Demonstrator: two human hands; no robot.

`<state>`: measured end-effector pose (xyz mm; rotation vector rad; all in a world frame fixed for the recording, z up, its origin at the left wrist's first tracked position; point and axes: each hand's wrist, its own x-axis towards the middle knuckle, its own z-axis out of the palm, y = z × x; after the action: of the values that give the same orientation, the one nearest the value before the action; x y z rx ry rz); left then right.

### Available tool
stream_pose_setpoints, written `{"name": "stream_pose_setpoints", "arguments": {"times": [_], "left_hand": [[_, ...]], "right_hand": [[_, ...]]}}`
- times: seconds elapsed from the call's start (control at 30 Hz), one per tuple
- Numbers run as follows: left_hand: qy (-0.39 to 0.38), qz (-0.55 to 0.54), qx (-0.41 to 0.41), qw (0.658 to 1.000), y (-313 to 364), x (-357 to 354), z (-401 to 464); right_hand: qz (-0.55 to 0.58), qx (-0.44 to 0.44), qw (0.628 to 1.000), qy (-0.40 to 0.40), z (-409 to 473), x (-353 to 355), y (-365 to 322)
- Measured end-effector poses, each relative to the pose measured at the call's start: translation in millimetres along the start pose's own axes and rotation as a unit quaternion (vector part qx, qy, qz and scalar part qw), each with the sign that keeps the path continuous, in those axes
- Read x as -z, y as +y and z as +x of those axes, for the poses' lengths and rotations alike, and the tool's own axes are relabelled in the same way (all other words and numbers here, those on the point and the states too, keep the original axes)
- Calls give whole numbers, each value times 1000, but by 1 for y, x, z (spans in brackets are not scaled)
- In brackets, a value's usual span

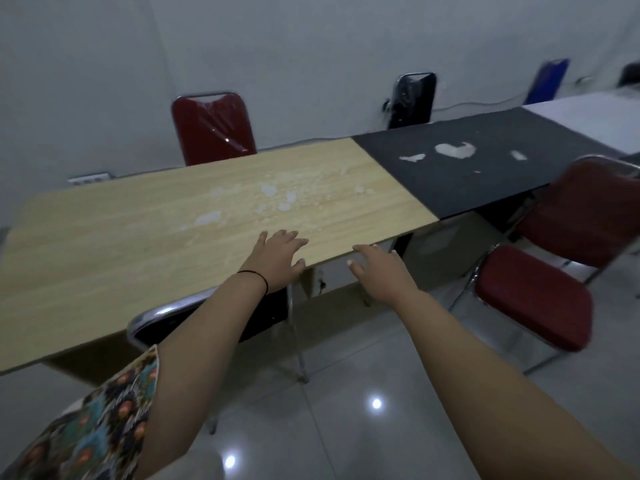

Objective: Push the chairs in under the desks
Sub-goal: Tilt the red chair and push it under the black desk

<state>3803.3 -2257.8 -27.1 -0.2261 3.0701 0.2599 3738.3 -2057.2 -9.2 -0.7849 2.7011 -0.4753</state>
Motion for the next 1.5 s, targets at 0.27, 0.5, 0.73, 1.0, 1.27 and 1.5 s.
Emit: {"name": "stream_pose_setpoints", "arguments": {"times": [0.27, 0.5, 0.73, 1.0, 1.27, 1.5], "left_hand": [[-26, 8, -90, 996, 140, 10, 87], [-10, 0, -176, 984, 275, -3, 150], [-31, -10, -223, 974, 366, -14, 195], [-73, -28, -257, 963, 448, -24, 276], [-93, -29, -290, 952, 519, -27, 377], [-76, -31, -319, 944, 572, -33, 455]], "right_hand": [[24, -94, 994, 48, -21, 79, 130], [35, -163, 983, 77, -49, 124, 248], [44, -208, 973, 93, -62, 149, 329], [59, -266, 952, 137, -53, 185, 416], [81, -307, 936, 155, 0, 229, 495], [111, -327, 919, 191, 35, 248, 555]]}}
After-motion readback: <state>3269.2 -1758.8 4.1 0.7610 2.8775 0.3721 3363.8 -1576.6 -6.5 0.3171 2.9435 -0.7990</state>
